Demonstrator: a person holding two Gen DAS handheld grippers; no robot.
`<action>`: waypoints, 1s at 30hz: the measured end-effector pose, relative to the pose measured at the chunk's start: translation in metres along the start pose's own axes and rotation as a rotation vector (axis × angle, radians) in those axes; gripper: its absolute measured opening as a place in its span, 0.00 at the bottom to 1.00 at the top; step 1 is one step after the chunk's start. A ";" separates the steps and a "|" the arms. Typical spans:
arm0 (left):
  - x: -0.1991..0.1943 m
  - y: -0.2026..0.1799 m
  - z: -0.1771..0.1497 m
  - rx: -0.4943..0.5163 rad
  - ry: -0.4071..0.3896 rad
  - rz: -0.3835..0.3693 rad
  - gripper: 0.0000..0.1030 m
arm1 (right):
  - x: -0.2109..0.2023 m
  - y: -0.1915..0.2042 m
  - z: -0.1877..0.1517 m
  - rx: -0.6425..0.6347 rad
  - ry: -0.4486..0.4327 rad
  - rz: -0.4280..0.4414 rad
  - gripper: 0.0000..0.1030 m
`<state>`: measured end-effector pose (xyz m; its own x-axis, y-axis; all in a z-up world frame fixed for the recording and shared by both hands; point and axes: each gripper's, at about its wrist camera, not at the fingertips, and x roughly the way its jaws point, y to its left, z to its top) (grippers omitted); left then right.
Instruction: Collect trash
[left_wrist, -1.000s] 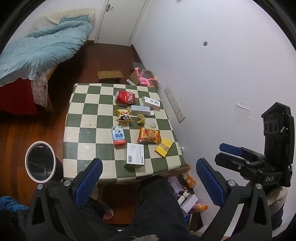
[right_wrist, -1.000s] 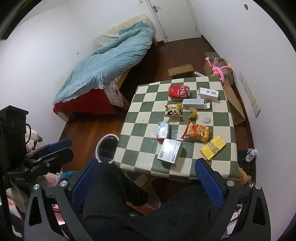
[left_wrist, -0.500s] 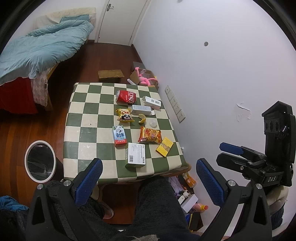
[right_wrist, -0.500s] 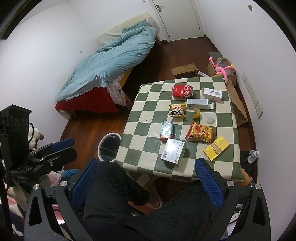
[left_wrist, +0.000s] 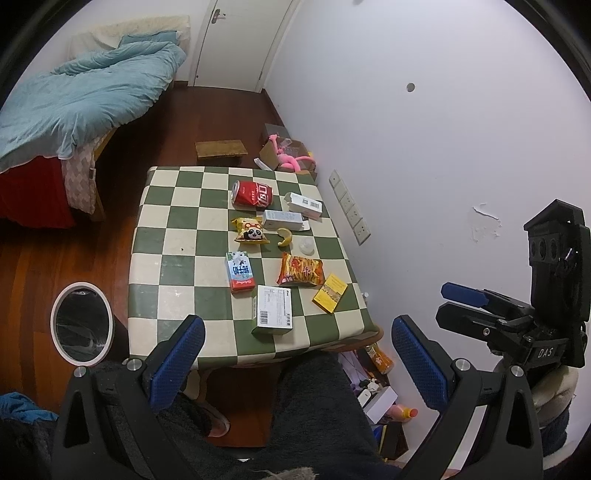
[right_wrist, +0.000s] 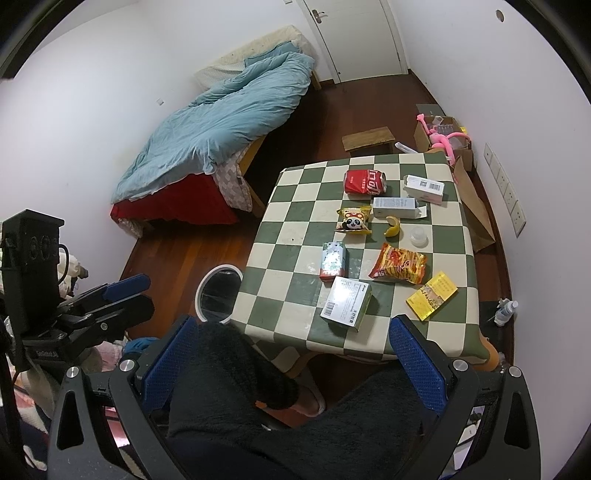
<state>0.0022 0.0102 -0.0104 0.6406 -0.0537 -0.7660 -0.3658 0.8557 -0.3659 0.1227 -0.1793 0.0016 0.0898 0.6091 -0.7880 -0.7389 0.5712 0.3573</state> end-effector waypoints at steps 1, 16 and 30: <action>0.000 0.000 0.000 0.000 0.000 0.001 1.00 | 0.000 0.000 0.000 0.000 0.000 -0.001 1.00; -0.003 0.003 -0.002 -0.002 -0.007 0.007 1.00 | -0.001 0.001 0.000 0.000 -0.002 0.003 1.00; -0.004 0.003 -0.001 -0.002 -0.009 0.005 1.00 | -0.003 0.002 -0.001 0.000 -0.001 0.003 1.00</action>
<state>-0.0024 0.0121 -0.0086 0.6447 -0.0444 -0.7631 -0.3707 0.8549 -0.3630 0.1209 -0.1806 0.0040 0.0884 0.6114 -0.7864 -0.7393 0.5694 0.3595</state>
